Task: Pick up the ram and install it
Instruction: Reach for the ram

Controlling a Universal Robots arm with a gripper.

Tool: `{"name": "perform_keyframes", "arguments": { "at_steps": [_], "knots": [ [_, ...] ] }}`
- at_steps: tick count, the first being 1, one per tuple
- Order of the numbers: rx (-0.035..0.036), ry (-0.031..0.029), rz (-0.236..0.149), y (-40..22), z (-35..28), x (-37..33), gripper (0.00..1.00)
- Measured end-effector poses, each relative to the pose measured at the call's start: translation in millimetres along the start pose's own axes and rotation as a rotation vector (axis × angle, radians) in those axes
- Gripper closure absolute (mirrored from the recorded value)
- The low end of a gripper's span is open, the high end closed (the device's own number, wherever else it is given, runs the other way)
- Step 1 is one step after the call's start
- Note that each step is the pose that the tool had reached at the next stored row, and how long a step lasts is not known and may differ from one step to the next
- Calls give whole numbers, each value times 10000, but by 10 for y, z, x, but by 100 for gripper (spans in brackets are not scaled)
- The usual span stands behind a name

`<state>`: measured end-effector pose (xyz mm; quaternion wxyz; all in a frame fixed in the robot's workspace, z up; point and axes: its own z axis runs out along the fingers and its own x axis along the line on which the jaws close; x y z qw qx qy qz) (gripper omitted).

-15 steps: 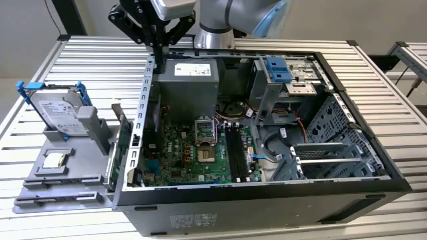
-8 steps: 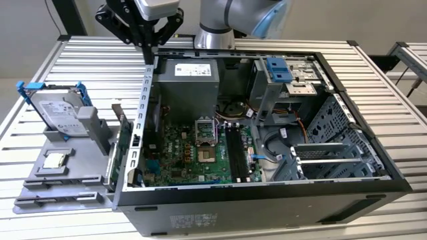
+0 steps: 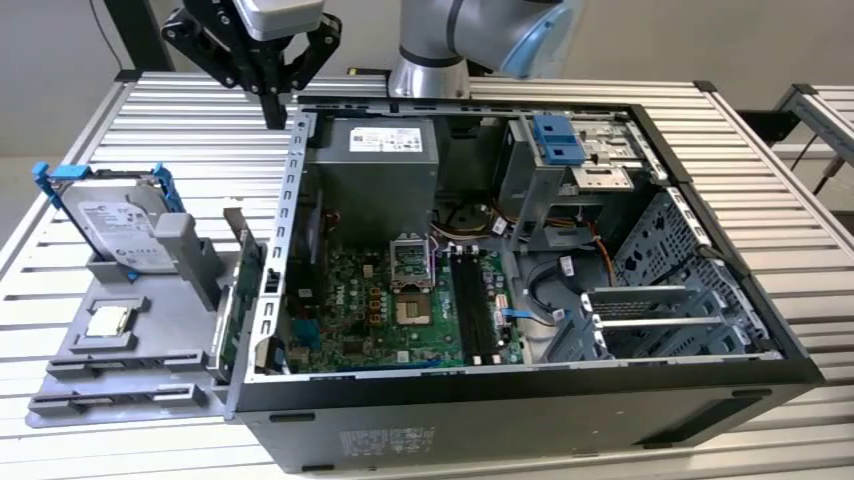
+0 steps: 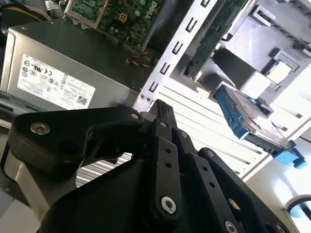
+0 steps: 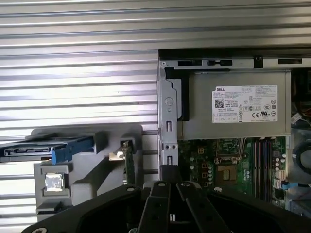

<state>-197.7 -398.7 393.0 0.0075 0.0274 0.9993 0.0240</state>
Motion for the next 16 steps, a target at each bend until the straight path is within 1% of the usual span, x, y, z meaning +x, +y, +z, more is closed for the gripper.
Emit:
{"name": "perform_keyframes", "arguments": {
  "at_steps": [8,16],
  "knots": [
    [5,62,3,-2,-1,66,100],
    [4,66,3,-6,-2,148,100]
  ]
}}
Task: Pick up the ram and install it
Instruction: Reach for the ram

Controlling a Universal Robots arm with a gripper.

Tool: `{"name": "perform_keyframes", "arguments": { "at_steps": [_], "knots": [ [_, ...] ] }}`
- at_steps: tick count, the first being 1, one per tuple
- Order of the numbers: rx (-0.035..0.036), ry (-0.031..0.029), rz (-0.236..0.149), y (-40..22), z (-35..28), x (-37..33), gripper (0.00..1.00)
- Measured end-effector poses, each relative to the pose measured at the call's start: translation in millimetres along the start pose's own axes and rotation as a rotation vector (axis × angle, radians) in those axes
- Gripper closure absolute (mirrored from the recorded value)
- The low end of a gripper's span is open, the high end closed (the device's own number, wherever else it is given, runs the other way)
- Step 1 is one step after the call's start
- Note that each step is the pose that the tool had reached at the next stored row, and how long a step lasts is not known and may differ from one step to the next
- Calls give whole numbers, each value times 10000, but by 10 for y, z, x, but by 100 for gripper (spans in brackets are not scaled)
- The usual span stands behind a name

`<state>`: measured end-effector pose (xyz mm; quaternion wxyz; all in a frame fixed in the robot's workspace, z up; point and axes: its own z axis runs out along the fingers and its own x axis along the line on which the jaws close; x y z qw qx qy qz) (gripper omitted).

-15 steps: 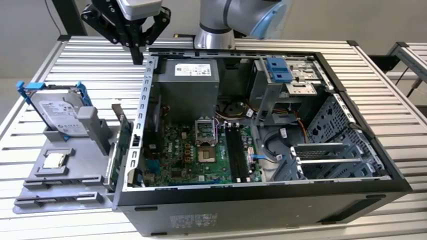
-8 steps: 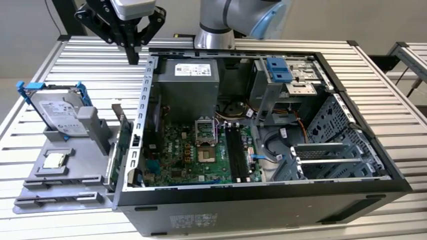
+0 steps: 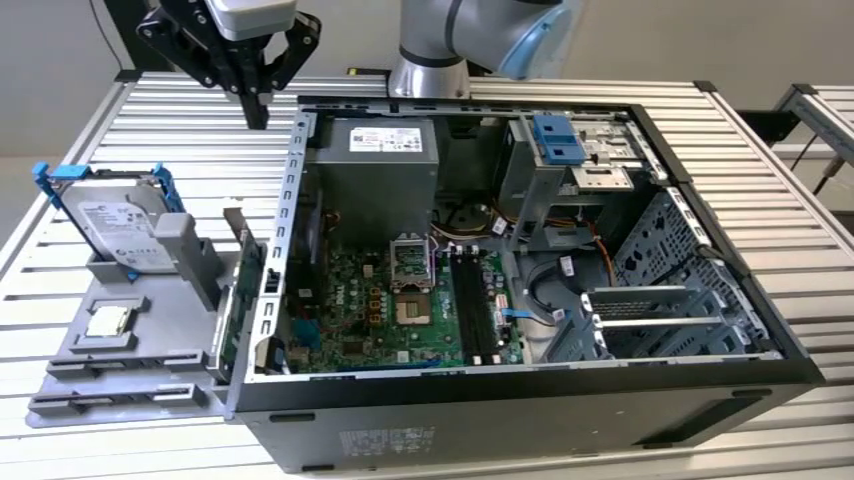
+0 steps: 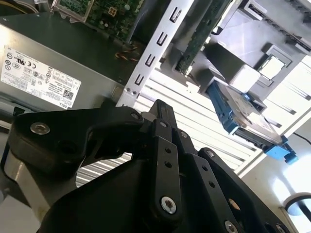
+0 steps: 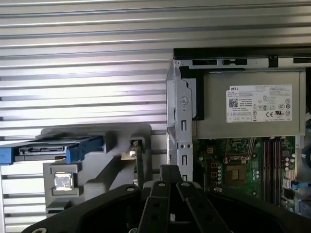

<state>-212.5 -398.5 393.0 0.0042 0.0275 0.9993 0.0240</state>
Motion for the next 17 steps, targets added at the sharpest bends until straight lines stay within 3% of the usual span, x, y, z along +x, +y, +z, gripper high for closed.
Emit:
{"name": "perform_keyframes", "arguments": {
  "at_steps": [17],
  "knots": [
    [0,-1,0,-11,-2,202,100]
  ]
}}
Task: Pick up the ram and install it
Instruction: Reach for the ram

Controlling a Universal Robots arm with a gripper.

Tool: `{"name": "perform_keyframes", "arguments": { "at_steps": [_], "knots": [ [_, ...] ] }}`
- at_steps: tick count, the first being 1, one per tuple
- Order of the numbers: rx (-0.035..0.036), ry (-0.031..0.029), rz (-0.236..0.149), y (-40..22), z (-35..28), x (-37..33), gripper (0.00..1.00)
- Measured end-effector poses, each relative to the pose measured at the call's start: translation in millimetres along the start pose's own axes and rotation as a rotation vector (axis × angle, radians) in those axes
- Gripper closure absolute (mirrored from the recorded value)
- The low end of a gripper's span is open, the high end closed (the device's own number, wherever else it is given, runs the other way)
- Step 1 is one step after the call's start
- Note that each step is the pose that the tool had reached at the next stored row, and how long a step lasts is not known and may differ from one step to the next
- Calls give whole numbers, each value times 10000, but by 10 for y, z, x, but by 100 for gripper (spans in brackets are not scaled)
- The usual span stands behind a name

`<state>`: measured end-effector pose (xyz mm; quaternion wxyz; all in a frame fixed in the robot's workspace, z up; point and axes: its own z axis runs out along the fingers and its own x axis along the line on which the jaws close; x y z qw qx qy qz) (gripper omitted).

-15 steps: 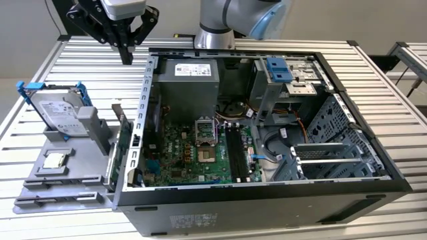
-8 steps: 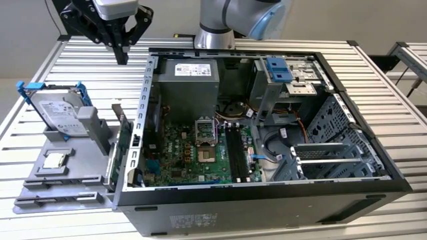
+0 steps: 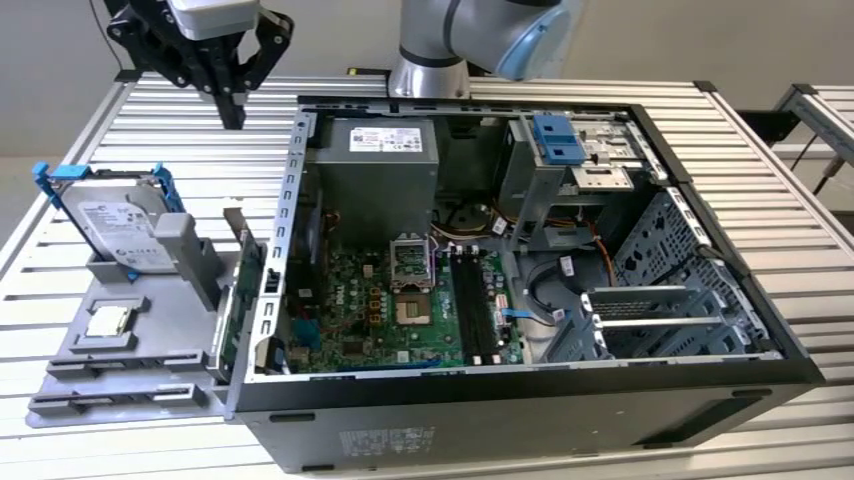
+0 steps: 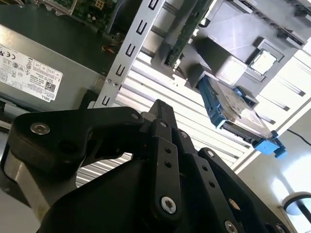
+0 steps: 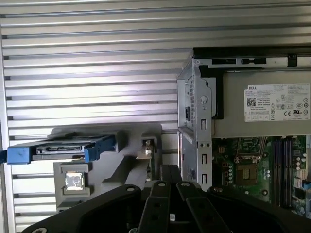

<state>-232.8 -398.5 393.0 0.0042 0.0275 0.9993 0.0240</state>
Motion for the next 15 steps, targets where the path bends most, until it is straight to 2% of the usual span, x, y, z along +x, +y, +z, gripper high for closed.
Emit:
{"name": "perform_keyframes", "arguments": {
  "at_steps": [8,15],
  "knots": [
    [1,1,0,-6,-2,112,100],
    [0,0,0,-15,-3,285,100]
  ]
}}
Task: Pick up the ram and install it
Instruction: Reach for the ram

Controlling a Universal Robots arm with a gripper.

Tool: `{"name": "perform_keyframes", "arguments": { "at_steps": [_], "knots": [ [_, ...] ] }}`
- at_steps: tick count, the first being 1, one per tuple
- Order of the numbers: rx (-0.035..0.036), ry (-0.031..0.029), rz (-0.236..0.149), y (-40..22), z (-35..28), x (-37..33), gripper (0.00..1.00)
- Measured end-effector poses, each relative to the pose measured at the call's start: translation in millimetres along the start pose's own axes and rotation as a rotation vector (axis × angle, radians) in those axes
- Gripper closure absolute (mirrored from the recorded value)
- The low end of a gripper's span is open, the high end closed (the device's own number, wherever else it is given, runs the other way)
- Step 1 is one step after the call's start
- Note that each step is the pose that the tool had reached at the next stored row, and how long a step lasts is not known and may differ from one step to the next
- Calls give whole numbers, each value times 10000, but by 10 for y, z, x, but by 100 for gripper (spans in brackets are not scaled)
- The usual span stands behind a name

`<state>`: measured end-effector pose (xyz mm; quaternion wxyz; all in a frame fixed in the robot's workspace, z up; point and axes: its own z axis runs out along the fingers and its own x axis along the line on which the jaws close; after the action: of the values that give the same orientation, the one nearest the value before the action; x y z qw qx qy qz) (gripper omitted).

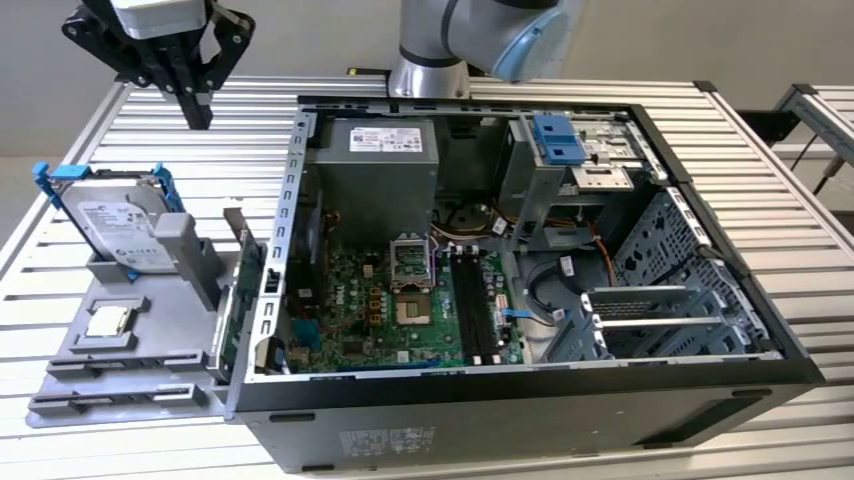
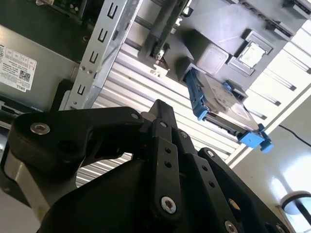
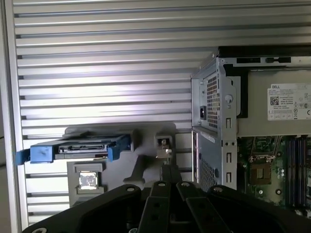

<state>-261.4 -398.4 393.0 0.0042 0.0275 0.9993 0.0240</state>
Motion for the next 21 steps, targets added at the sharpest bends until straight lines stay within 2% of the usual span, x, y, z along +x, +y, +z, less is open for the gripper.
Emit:
{"name": "perform_keyframes", "arguments": {
  "at_steps": [7,12,21],
  "knots": [
    [0,0,0,-12,-2,216,100],
    [0,0,0,-18,-3,332,100],
    [0,0,-1,-35,-6,642,100]
  ]
}}
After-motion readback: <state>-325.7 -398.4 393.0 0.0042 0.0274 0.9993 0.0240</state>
